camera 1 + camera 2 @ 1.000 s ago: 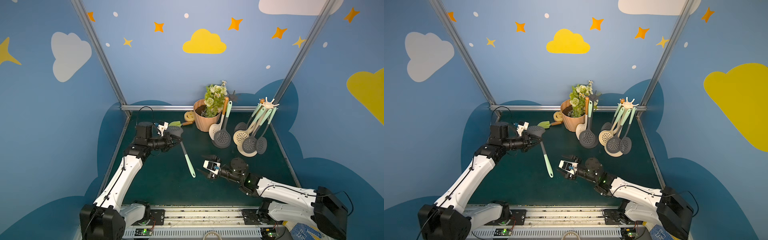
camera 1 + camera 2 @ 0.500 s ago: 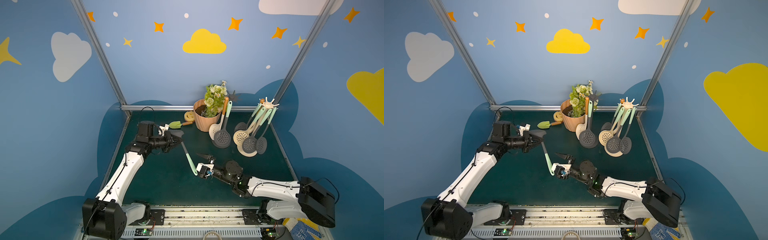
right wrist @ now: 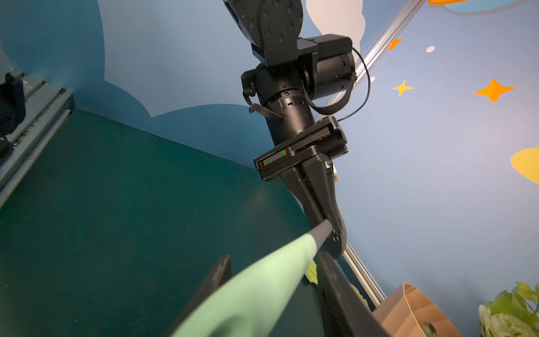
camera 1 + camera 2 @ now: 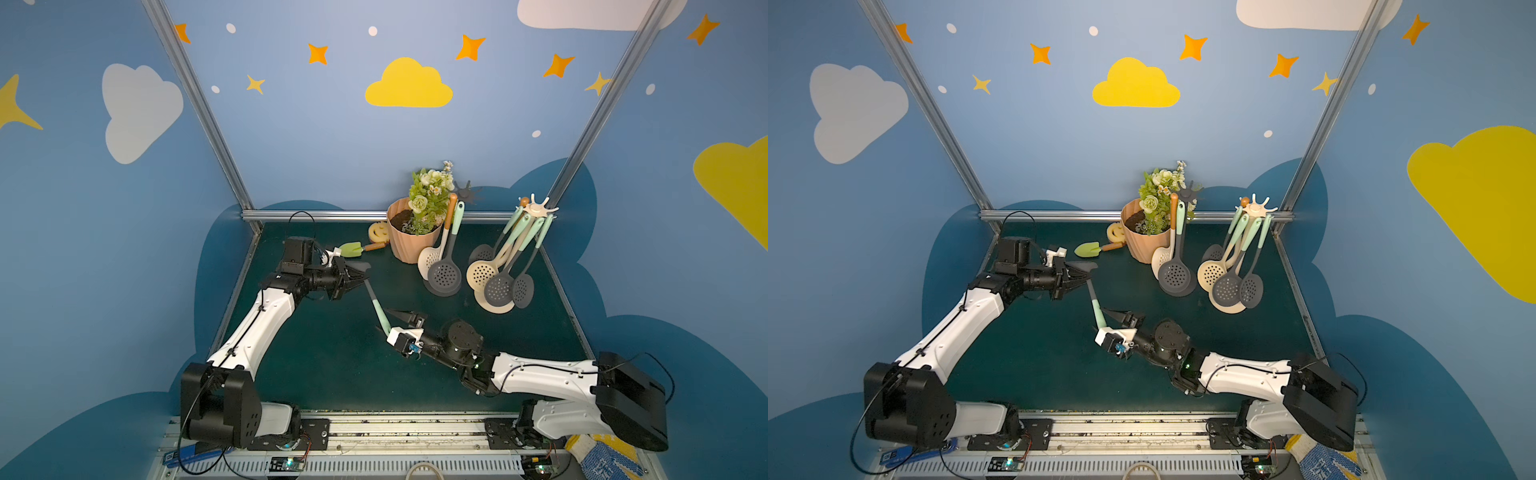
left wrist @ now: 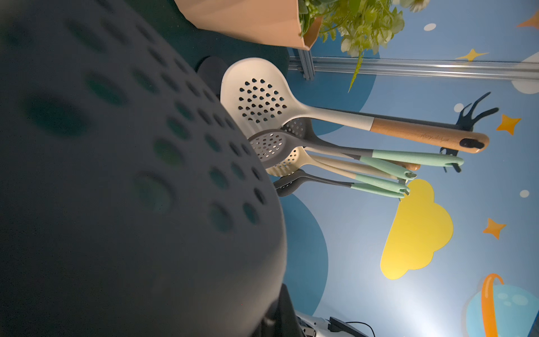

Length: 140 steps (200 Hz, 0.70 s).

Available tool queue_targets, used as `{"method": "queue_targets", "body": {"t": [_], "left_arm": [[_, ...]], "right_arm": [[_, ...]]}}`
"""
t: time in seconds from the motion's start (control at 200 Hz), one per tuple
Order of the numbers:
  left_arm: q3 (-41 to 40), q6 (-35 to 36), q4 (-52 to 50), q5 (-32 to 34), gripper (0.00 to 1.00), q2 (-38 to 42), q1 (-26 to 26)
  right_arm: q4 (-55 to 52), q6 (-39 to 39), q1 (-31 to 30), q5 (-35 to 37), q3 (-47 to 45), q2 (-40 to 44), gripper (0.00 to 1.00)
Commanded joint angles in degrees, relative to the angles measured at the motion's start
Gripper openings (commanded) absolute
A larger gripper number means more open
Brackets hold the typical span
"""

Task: Hang the skimmer on the kitchen utensil rack
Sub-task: Pick up the skimmer from the center of the board.

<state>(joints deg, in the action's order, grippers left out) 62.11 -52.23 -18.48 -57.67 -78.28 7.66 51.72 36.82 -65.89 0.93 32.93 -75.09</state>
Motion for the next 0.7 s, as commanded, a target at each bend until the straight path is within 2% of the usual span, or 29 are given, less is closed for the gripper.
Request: {"method": "queue_targets", "body": {"t": [0.0, 0.135, 0.315, 0.406, 0.461, 0.486, 0.551, 0.581, 0.696], "left_arm": [[1.30, -1.76, 3.53, -1.11, 0.04, -0.95, -0.32], [0.31, -4.53, 6.26, -0.80, 0.05, -1.66, -0.20], [-0.40, -6.79, 8.46, -0.86, 0.07, -1.79, 0.07], [-0.43, -7.71, 9.54, -1.22, 0.08, -1.62, 0.14], [-0.50, -8.79, 10.68, -1.54, 0.08, -1.60, 0.24], [-0.50, -9.00, 10.84, -1.72, 0.08, -1.55, 0.30], [-0.16, -9.33, 10.94, -1.82, 0.08, -1.56, 0.42], [-0.15, -9.46, 10.92, -1.84, 0.08, -1.44, 0.43], [-0.10, -10.17, 11.47, -2.04, 0.07, -1.44, 0.38]], "right_arm": [[3.64, 0.36, -0.97, 0.42, 2.49, -0.63, 0.44], [6.03, 0.95, -1.14, 1.70, 3.50, -2.09, 0.34], [8.33, 1.07, -1.16, 3.00, 5.01, -4.32, 0.16], [7.49, 0.63, -0.96, 2.96, 5.27, -4.74, 0.15], [7.94, 0.78, -0.82, 3.13, 5.28, -5.25, 0.18], [8.20, 0.99, -0.89, 3.10, 5.26, -5.52, 0.23], [8.04, 1.24, -0.89, 3.20, 5.29, -5.69, 0.46], [8.04, 1.16, -0.87, 3.12, 5.28, -5.65, 0.52], [7.46, 1.71, -0.87, 3.22, 5.16, -5.36, 0.58]]}}
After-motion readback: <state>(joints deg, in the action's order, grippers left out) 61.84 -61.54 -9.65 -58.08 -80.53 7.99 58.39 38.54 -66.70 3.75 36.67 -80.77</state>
